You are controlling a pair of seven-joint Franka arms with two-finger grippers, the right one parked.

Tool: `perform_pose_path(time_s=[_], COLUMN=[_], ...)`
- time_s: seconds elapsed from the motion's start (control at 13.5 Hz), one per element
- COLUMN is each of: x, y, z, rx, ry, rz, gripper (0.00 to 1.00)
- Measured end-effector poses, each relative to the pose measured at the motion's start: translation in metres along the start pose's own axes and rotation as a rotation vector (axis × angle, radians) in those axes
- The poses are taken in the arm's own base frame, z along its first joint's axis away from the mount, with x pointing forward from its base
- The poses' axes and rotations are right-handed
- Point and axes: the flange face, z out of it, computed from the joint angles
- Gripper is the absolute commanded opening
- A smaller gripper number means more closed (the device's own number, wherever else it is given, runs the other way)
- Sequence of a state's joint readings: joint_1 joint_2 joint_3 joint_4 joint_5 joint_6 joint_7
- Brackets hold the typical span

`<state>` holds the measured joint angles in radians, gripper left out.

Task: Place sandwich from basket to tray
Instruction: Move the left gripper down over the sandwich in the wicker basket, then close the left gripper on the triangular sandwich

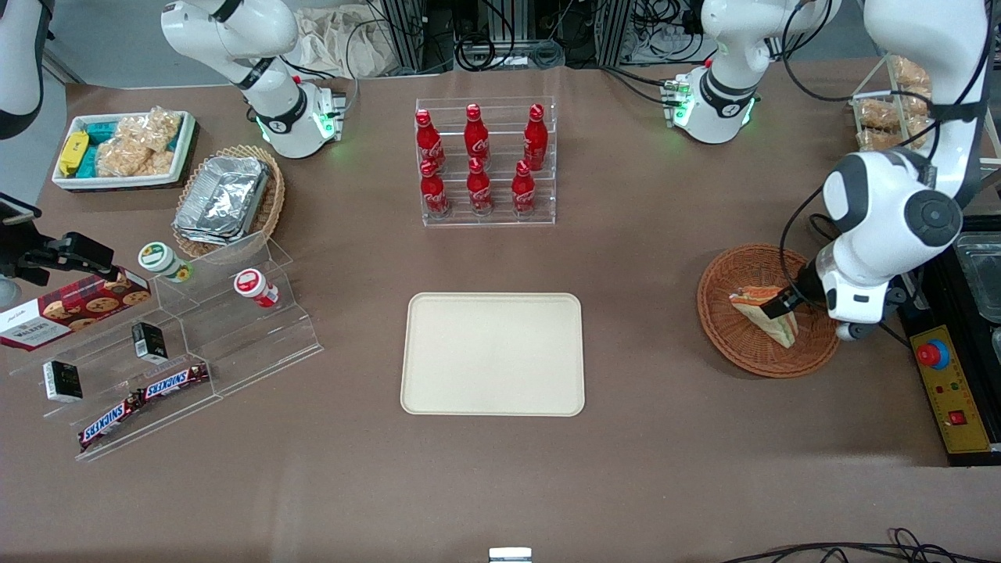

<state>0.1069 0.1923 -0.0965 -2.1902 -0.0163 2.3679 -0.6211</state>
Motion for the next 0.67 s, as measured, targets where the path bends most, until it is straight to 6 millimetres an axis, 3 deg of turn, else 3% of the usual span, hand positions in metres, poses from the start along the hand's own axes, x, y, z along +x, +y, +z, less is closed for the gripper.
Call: perform_pose_path(time_s=[0.22, 0.44, 0.52, 0.67], x=[0.003, 0.002, 0.003, 0.004], y=[0.001, 0.000, 0.000, 0.000], z=[0.027, 0.041, 0.044, 0.053], rx=[0.002, 0.010, 0.009, 0.010], ry=[-0.010, -0.026, -0.025, -0.027], rz=[-0.018, -0.024, -0.027, -0.032], gripper=[0.99, 0.98, 0.79, 0.09])
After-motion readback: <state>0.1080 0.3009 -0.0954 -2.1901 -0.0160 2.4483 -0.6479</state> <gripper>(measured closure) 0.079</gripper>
